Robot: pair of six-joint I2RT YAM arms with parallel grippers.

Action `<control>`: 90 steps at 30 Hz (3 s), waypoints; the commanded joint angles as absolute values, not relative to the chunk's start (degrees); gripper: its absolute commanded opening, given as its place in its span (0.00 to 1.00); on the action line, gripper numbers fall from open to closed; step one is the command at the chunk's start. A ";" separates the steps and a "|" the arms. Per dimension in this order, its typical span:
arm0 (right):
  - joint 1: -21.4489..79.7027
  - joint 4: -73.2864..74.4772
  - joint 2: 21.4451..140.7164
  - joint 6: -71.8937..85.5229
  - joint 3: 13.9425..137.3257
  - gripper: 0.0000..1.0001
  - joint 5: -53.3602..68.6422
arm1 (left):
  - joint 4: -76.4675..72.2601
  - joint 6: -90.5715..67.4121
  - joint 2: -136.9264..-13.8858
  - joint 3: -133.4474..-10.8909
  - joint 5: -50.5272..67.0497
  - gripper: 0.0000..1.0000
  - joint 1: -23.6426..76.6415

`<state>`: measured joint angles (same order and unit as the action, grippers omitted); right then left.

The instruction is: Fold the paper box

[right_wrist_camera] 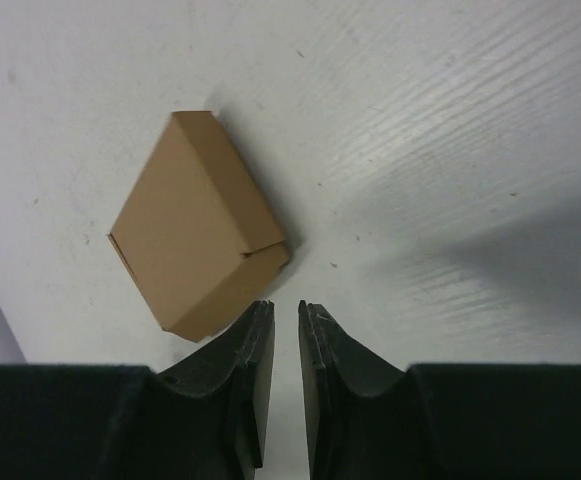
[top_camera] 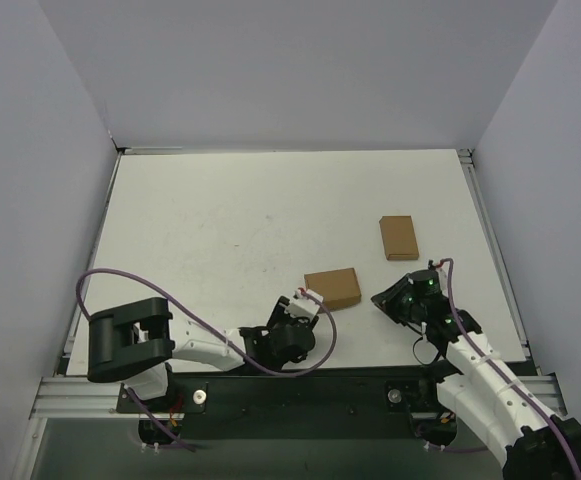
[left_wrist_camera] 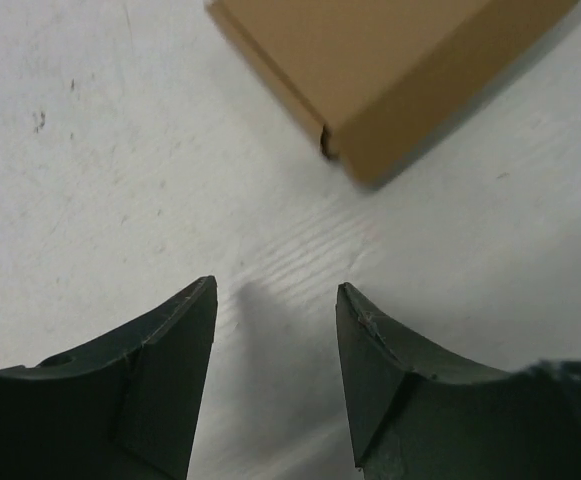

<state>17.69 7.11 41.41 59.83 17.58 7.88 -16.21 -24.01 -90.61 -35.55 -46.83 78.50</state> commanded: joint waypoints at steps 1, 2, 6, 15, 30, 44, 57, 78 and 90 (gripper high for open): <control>17.84 11.34 42.54 59.50 18.10 0.18 4.66 | -7.91 -20.66 -90.44 -34.28 -45.35 0.62 78.49; 17.84 11.16 42.63 59.50 18.28 0.18 4.75 | -8.35 -20.31 -90.18 -34.28 -45.35 0.64 78.49; 17.93 10.64 42.36 58.01 18.72 0.19 4.75 | -10.19 -19.42 -85.98 -32.79 -42.73 0.71 78.49; 18.98 6.68 50.35 36.50 24.34 0.62 12.47 | -19.77 -18.55 -70.42 -23.21 -18.05 0.83 65.41; 38.40 4.96 63.11 23.89 32.54 0.69 9.75 | -20.83 -21.09 -83.92 -38.13 8.25 0.80 40.79; 45.17 -19.94 68.63 40.17 20.12 0.41 0.53 | -24.78 -26.63 -111.34 -60.29 19.24 0.70 38.41; 47.64 -17.14 77.69 41.92 24.96 0.25 -3.43 | -32.69 -31.46 -111.45 -53.01 24.34 0.64 38.50; 46.23 -22.06 80.68 41.31 23.65 0.20 -8.09 | -50.18 -41.21 -109.69 -38.07 28.56 0.53 43.33; 44.74 -24.96 82.97 41.48 23.29 0.18 -6.94 | -56.15 -47.46 -108.37 -33.49 22.68 0.52 51.50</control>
